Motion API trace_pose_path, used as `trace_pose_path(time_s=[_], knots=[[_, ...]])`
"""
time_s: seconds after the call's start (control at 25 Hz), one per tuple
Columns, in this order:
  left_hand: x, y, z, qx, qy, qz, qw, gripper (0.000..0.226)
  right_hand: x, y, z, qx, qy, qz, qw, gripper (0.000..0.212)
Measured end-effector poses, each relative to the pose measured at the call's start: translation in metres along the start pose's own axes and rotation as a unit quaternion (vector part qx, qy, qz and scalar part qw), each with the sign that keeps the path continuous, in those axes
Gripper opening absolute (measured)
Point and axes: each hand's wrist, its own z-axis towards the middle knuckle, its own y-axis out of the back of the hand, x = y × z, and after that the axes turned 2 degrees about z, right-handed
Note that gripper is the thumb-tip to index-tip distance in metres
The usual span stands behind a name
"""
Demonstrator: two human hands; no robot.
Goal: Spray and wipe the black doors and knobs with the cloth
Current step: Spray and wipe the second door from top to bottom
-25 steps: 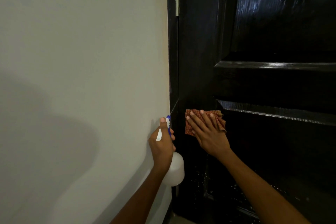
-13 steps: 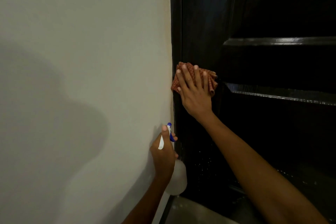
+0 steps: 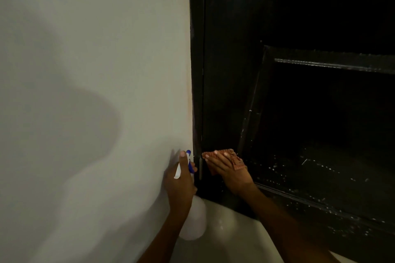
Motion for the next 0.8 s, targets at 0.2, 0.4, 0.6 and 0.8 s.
trace_pose_path(time_s=[0.2, 0.4, 0.6, 0.8], knots=[[0.001, 0.0, -0.012, 0.057, 0.006, -0.013, 0.998, 0.047, -0.028, 0.039, 0.004, -0.08, -0.014, -0.032, 0.996, 0.094], [-0.01, -0.014, -0.02, 0.094, -0.024, -0.051, 0.994, 0.059, -0.077, 0.203, 0.048, -0.297, -0.132, -0.073, 0.943, 0.063], [-0.019, -0.024, -0.014, 0.159, -0.006, -0.075, 0.984, 0.06, -0.074, 0.205, 0.046, -0.347, -0.225, -0.034, 0.91, 0.066], [-0.004, -0.025, -0.023, 0.145, -0.017, -0.048, 0.988, 0.057, -0.03, 0.086, -0.01, -0.264, -0.243, 0.033, 0.933, 0.077]])
